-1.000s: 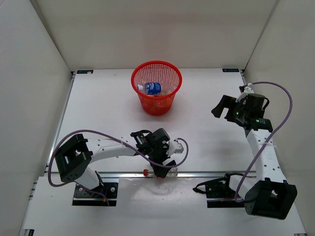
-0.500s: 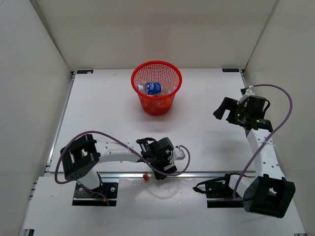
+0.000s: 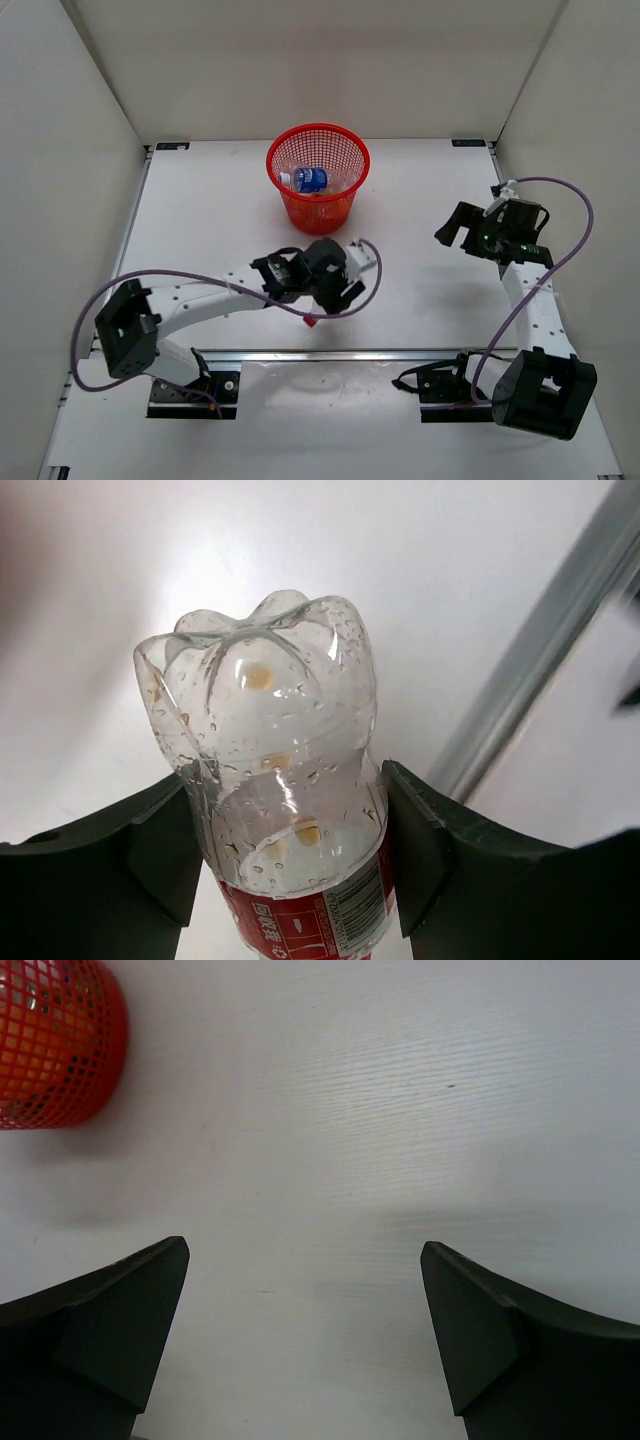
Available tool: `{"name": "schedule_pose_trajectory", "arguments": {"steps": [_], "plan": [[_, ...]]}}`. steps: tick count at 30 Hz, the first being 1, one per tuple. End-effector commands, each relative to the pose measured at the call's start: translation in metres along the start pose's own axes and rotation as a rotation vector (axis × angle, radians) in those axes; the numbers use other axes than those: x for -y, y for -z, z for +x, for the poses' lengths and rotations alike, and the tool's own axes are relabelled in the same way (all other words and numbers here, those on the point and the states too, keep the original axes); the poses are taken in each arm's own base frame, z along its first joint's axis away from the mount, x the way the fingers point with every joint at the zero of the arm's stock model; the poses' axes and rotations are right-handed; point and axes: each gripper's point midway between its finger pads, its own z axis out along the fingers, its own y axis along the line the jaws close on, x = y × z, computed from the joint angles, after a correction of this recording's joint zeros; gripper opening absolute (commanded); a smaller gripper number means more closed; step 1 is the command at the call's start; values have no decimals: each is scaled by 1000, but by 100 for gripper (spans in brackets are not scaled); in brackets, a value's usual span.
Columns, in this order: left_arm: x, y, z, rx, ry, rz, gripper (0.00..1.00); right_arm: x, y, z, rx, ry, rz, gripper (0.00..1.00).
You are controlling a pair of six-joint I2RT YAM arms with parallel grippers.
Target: Put the plastic bottles in the bin
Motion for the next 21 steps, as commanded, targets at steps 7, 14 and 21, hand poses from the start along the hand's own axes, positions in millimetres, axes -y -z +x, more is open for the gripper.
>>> {"name": "schedule_pose_trajectory", "arguments": {"steps": [7,14,21], "plan": [[-136,163,-235,828,199,-339,64,-4,18,-39,171,56,18,99],[-256,166,-301,1009,316,-521,64,-8,17,-39,186,52,33,99],[-295,119,-308,940,411,-523,71,9,14,-38,185,42,76,99]]}}
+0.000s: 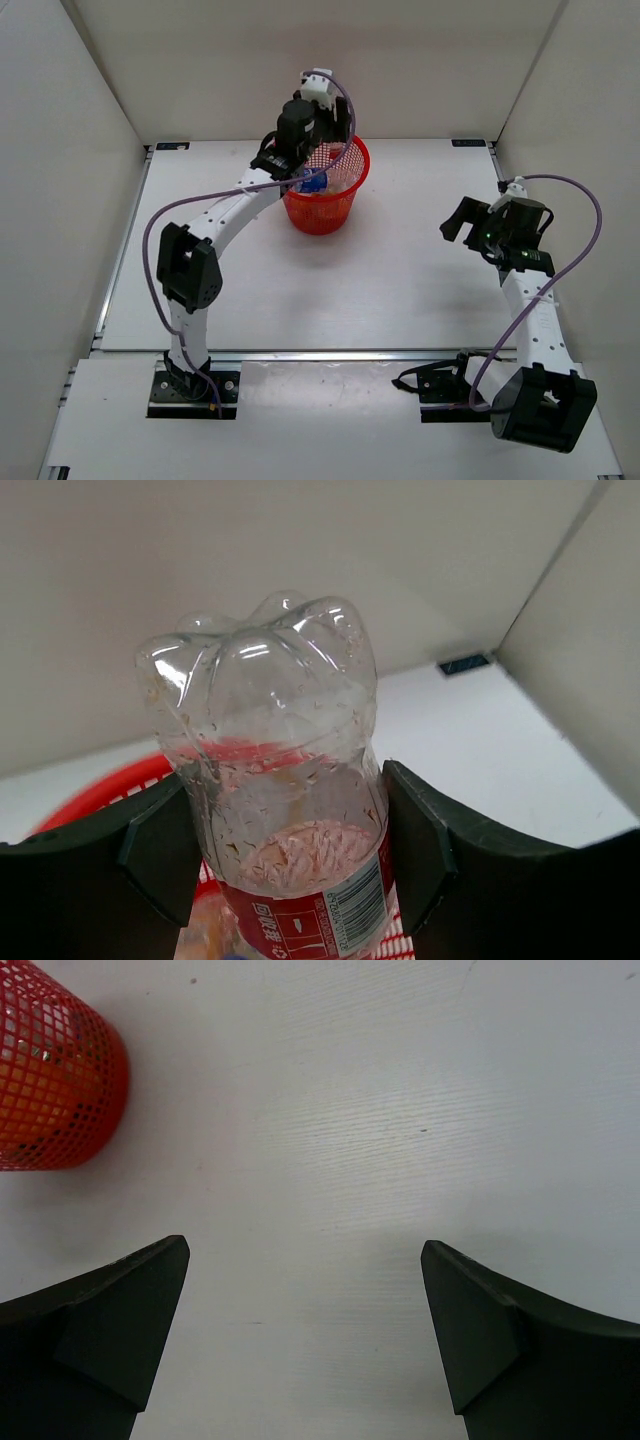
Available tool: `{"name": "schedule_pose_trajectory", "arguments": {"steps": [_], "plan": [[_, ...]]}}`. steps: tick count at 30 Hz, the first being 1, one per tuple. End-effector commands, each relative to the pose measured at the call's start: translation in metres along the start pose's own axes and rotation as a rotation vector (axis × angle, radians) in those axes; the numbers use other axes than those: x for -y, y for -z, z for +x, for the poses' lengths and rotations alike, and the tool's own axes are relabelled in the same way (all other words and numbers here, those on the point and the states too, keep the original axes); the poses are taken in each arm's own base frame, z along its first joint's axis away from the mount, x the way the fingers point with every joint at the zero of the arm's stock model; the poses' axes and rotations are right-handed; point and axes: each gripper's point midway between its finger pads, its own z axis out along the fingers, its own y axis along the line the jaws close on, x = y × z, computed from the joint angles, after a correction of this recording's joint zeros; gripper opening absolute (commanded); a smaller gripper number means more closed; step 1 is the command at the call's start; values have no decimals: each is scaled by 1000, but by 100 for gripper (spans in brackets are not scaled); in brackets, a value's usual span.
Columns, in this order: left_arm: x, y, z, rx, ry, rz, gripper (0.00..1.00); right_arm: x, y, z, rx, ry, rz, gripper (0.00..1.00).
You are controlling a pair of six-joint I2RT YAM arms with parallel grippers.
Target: Put the plastic bottles in the bin
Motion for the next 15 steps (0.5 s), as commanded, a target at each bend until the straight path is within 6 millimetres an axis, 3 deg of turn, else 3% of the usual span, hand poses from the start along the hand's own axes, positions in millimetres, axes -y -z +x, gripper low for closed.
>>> {"name": "schedule_pose_trajectory", "arguments": {"steps": [1,2,4,5,10,12,13,14,15], "plan": [[8,10,4,-32,35,-4,75,10,0,-13,59,15,35,99],[8,18,-4,-12,46,-10,82,11,2,-15,64,9,44,99],[0,30,24,-51,49,-29,89,13,1,-15,61,18,55,99],[0,37,13,-19,67,-29,99,15,0,-15,58,20,65,99],[-1,77,-4,-18,49,-49,98,20,-5,-15,50,12,105,99],[-4,104,-17,-9,54,-78,98,22,-7,-12,34,7,130,99],[-10,116,-1,-60,47,-118,98,25,-6,-14,33,1,146,99],[-14,132,-11,-47,79,-133,99,24,-5,-17,31,10,150,100],[-27,153,-2,-74,110,-176,99,27,-8,-13,4,2,165,99]]}}
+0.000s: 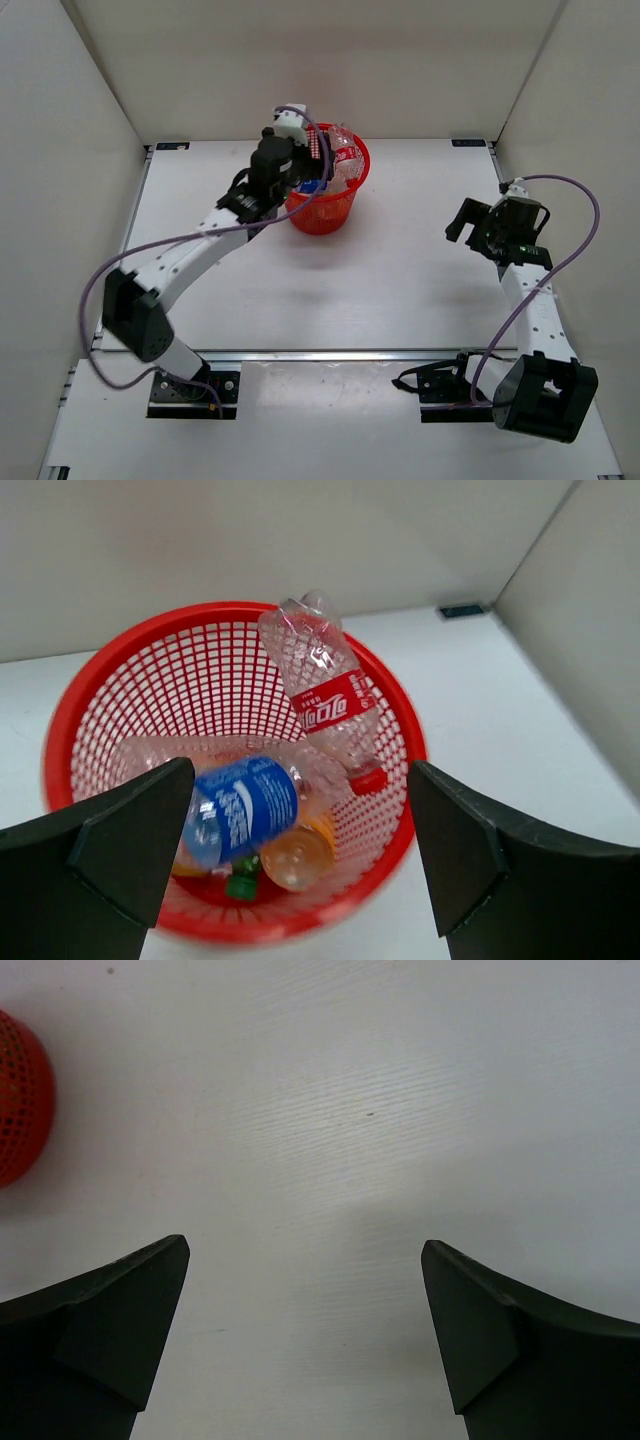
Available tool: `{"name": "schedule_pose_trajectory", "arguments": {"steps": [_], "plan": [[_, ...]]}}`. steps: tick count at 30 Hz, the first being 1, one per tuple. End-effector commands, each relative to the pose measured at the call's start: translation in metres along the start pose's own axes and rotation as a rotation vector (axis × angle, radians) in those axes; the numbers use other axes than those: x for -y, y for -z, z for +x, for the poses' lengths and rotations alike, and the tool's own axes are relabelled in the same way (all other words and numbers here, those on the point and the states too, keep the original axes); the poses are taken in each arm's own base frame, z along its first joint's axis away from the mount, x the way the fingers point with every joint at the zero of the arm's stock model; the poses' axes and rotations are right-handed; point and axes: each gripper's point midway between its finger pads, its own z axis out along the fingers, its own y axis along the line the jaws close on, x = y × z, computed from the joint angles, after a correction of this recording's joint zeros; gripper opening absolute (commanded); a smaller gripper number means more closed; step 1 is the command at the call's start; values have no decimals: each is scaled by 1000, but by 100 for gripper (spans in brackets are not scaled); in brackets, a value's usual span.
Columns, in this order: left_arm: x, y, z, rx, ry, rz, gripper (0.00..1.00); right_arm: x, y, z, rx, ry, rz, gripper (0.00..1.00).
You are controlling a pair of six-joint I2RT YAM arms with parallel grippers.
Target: Put the plastic bottles in the bin
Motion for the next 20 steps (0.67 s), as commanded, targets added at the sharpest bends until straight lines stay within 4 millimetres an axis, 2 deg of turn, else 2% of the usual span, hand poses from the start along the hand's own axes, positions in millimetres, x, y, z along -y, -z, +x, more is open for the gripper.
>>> {"name": "schedule_pose_trajectory", "arguments": {"steps": [1,2,3,4,5,6,7,8,10,11,12,15,20], "plan": [[-38,75,-14,19,135,-125,99,5,-2,-16,14,6,55,99],[-57,85,22,-77,151,-160,99,1,-6,-13,-10,-4,35,99],[-79,104,37,-100,199,-200,98,2,-10,-8,-45,-17,34,99],[-86,127,41,-123,255,-225,99,0,-13,-3,-74,-27,17,99],[-109,150,61,-176,291,-303,99,1,-15,2,-116,-40,22,99],[-128,163,80,-213,297,-368,98,5,-15,1,-132,-47,50,99],[-141,185,90,-240,319,-428,99,6,-13,4,-154,-52,67,99],[-164,206,108,-275,334,-522,99,11,-16,3,-159,-36,96,99],[-202,234,125,-321,369,-671,99,17,-14,2,-194,-15,158,99],[-206,243,134,-363,368,-688,99,21,-17,4,-216,7,178,99],[-212,248,139,-380,371,-714,99,25,-18,0,-224,17,217,99],[-216,247,139,-371,317,-746,99,23,-22,-6,-193,71,233,99],[-219,229,144,-434,326,-724,99,9,-27,-13,-184,116,203,99]]}}
